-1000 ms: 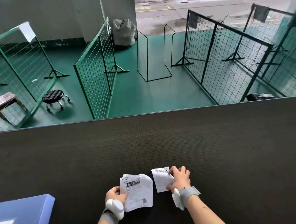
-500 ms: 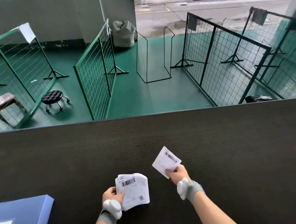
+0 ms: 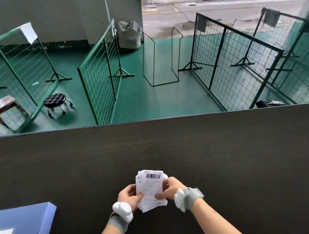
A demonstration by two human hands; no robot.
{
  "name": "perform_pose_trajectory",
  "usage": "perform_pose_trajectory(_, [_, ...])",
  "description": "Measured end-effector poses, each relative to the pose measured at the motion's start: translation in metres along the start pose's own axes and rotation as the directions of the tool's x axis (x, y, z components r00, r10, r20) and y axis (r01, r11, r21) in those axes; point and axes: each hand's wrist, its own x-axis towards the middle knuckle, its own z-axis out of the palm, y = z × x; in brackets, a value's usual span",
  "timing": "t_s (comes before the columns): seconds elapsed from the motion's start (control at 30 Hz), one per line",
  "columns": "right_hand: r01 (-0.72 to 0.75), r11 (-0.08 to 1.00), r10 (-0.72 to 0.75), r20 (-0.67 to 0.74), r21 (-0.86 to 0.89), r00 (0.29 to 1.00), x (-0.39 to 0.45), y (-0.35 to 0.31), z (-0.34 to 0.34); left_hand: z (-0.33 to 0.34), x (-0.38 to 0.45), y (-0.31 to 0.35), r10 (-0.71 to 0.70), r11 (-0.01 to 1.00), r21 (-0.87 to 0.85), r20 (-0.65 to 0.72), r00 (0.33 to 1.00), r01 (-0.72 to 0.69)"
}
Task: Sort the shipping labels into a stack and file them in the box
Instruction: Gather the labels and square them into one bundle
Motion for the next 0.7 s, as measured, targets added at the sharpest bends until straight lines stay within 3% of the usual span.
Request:
perform_pose_trajectory(0.1, [0.004,0.998,-0.018,-0.238,-0.059,0.971,0.002,0.004,-0.007,0.004,0.002,0.007,0.035,0.999,0.033,-0.04,0.999,-0.034])
perform_pose_trajectory(0.23, [0.209,0.965,-0.193,-0.109,0.158,0.975,-0.002,0.01,-0.015,0.01,0.004,0.011,0.117,0.989,0.096,-0.039,0.992,-0.113])
perform_pose_trajectory(0.33, [0.333,0.934,-0.311,-0.171,0.127,0.935,-0.006,0.005,-0.017,0.014,0.005,0.01,0.198,0.964,0.182,-0.021,0.98,-0.191])
perform_pose_trajectory(0.47, [0.321,0.945,-0.306,-0.187,0.056,0.933,-0.006,0.008,-0.015,0.019,0.007,0.007,0.206,0.944,0.272,-0.043,0.978,-0.187])
perform_pose_trajectory(0.7, [0.225,0.97,-0.203,-0.206,0.089,0.957,0.0,0.016,0.007,0.029,0.008,-0.009,0.189,0.939,0.308,-0.093,0.978,-0.153])
